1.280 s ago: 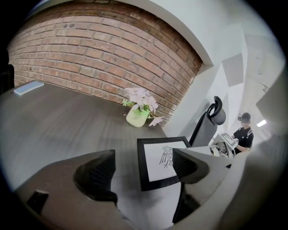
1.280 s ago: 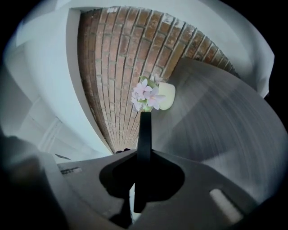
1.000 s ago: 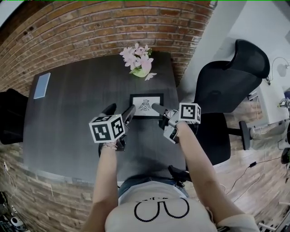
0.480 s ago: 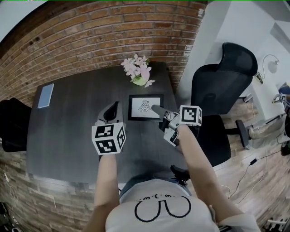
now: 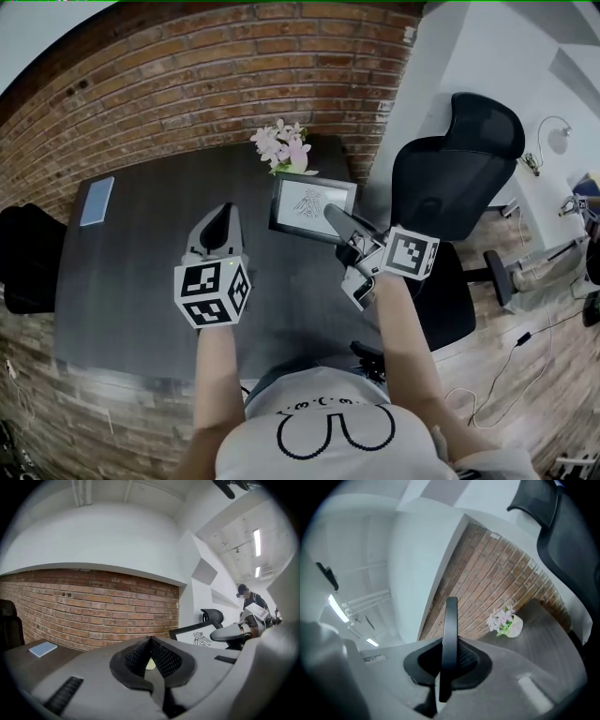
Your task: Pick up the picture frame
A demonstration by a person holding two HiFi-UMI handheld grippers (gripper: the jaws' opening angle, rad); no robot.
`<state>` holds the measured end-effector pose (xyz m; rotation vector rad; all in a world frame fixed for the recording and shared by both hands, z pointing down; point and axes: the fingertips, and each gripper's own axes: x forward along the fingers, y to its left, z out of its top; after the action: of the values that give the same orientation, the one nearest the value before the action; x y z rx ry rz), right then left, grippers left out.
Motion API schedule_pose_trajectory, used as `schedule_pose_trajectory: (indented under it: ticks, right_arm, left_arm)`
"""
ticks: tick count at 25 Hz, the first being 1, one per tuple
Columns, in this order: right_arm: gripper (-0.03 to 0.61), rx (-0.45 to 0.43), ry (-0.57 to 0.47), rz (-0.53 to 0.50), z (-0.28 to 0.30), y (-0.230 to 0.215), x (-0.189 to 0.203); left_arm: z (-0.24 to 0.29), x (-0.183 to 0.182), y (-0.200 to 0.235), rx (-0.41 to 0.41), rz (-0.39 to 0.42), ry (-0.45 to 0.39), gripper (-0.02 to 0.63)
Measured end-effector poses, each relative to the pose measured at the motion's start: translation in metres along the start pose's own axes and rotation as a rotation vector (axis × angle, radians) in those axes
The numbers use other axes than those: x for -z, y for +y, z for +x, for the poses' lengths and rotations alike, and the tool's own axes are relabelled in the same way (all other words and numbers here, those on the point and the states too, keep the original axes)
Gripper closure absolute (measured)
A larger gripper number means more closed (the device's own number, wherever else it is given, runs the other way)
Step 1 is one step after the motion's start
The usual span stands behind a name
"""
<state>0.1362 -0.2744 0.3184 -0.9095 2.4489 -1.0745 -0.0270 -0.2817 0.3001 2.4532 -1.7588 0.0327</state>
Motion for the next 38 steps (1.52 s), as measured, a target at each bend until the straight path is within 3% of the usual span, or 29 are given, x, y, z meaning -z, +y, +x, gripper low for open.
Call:
schedule_pose_trajectory:
  ticks: [3, 6, 16, 38]
  right_arm:
    - [0.561, -0.015, -0.026, -0.079, -0.005, 0.019, -0.010]
    - [0.561, -0.014, -0.063, -0.094, -0.010, 0.030, -0.015]
    - [0.563, 0.065, -0.167, -0.243, -0.030, 0.043, -0.024]
    - [0.563, 0.077, -0.190, -0.245, -0.048, 0.051, -0.019]
  left_arm:
    - [-0.006, -0.012, -0.001, -0.002, 0.012, -0.041, 0.615]
    - [-0.013, -0.022, -0.004, 0.010, 0.031, -0.080, 0.615]
    - [-0.031, -0.040, -0.012, 0.015, 0.089, -0.171, 0.615]
    - [-0.053, -0.034, -0.019, 0.022, 0.077, -0.176, 0.615]
